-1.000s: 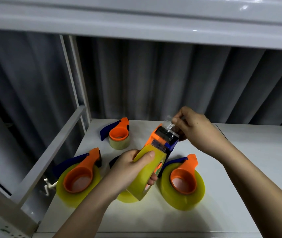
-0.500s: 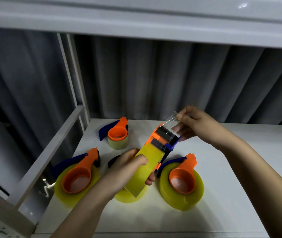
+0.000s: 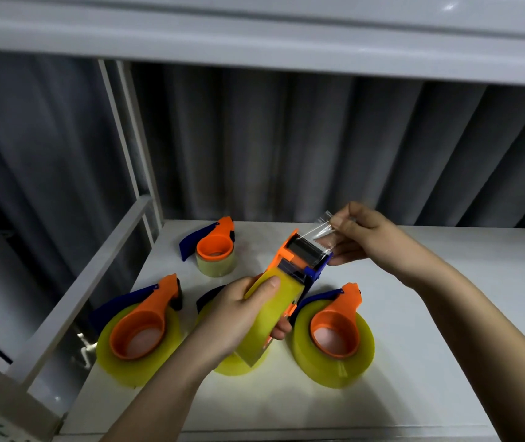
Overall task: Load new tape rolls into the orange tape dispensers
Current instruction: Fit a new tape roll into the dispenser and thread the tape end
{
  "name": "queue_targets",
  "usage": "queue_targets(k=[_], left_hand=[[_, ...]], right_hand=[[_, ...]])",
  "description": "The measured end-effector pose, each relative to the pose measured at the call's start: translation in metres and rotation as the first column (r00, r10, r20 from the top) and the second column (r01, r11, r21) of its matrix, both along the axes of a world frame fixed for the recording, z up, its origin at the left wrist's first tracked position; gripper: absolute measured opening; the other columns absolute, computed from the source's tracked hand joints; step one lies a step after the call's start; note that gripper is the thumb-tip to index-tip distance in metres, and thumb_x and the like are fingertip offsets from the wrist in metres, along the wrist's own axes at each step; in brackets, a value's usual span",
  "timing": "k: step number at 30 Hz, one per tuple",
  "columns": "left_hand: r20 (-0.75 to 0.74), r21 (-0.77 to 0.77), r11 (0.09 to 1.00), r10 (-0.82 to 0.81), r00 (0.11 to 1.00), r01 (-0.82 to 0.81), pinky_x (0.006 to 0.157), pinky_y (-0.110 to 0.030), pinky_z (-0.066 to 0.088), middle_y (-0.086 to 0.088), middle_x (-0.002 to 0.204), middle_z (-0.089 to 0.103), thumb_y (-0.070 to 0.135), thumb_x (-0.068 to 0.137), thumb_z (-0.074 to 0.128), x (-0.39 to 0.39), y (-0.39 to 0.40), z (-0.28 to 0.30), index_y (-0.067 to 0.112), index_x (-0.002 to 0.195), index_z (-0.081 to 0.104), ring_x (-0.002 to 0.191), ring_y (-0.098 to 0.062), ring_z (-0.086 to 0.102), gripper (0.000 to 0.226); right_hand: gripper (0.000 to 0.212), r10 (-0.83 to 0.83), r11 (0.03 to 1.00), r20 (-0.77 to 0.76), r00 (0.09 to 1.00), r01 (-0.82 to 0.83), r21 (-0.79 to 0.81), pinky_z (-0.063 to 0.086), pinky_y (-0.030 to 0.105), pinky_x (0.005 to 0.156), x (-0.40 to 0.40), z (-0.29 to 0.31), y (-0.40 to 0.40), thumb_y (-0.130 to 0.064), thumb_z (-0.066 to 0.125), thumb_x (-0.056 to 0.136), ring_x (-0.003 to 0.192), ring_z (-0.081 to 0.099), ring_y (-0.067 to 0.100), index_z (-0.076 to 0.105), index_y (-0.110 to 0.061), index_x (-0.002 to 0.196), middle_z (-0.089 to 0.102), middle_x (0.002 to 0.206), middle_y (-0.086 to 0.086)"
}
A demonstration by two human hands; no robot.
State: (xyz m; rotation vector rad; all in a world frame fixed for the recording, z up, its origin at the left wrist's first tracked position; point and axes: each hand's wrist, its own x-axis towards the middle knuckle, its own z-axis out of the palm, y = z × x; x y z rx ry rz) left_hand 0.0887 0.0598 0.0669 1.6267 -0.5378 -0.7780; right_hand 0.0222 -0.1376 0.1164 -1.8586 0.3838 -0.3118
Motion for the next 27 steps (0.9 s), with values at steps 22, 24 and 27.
queue_targets(k=[22,24,27], left_hand=[[0.040,0.016,0.998,0.061,0.997,-0.061,0.049,-0.028,0.051,-0.009,0.052,0.063,0.033,0.091,0.056,-0.010,-0.017,-0.003,0.006,0.082,0.063,0.042,-0.019,0.058,0.029],[0.042,0.027,0.998,0.056,0.998,-0.057,0.050,-0.029,0.051,-0.009,0.053,0.064,0.034,0.091,0.056,-0.009,-0.017,-0.004,0.007,0.083,0.063,0.044,-0.019,0.058,0.029],[0.049,0.026,0.998,0.060,0.997,-0.061,0.052,-0.032,0.051,-0.011,0.053,0.064,0.032,0.091,0.057,-0.010,-0.019,-0.008,0.008,0.079,0.063,0.044,-0.021,0.059,0.028]], right_hand=[[0.013,0.106,0.990,-0.090,0.990,-0.096,0.108,0.059,0.028,0.069,-0.017,0.007,-0.028,-0.014,0.046,0.099,0.075,0.071,0.020,0.051,-0.009,0.088,0.075,0.093,0.007],[0.010,0.094,0.995,-0.060,0.994,-0.092,0.045,0.057,0.026,0.073,-0.017,0.001,-0.031,-0.013,0.046,0.099,0.086,0.071,0.017,0.052,-0.009,0.092,0.075,0.098,0.001],[0.012,0.013,1.000,0.128,0.992,-0.015,0.017,0.053,0.024,0.075,-0.016,-0.013,-0.031,-0.001,0.046,0.096,0.093,0.069,0.016,0.048,-0.008,0.106,0.073,0.102,0.001]])
